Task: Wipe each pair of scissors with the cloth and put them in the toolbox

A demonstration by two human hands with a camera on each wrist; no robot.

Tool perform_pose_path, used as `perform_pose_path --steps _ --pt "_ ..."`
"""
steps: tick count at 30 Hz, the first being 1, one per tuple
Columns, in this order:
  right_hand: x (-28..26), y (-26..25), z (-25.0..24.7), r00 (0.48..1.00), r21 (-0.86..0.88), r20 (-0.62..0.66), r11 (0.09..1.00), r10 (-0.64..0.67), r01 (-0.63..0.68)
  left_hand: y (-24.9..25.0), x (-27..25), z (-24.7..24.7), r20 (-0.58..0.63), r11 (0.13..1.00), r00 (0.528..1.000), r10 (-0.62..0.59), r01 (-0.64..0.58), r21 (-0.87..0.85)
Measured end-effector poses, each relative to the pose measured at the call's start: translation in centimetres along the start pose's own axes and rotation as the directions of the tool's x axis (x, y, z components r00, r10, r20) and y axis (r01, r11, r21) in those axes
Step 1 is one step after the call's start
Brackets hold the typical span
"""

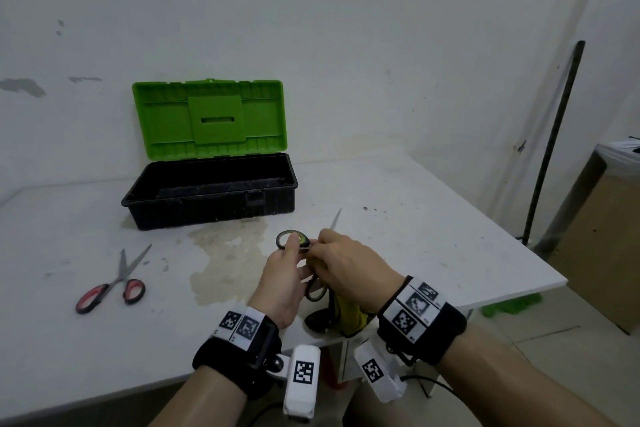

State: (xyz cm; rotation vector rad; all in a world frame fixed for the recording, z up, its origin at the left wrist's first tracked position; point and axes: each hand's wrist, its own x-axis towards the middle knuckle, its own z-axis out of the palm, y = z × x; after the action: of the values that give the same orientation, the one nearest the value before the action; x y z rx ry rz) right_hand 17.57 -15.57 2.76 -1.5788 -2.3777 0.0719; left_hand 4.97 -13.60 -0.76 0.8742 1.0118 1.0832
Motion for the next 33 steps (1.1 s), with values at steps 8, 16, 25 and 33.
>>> perform_pose_path --steps 8,16,25,33 --pt "-0.6 1.8 -0.4 0.984 0.228 -0.146 0.971 0.106 -0.071 -0.5 0.6 -1.1 -0.026 0.982 0.999 0.019 -0.024 -0.187" --pt "-1.2 2.0 -0.4 0.992 0.288 -0.025 0.951 0.125 -0.113 0.1 1.2 -0.9 -0.066 0.978 0.997 0.027 -0.04 -0.204" --pt "0.2 6.9 -1.0 0.894 0.449 -0.065 0.813 0.444 -0.371 2.6 2.7 -1.5 -0.16 0.97 0.979 0.127 -0.157 -0.187" --pt "7.9 10.6 2.9 0.813 0.456 -0.058 0.74 0.58 -0.495 2.5 4.0 -1.4 -0.206 0.966 0.976 0.073 -0.12 -0.228"
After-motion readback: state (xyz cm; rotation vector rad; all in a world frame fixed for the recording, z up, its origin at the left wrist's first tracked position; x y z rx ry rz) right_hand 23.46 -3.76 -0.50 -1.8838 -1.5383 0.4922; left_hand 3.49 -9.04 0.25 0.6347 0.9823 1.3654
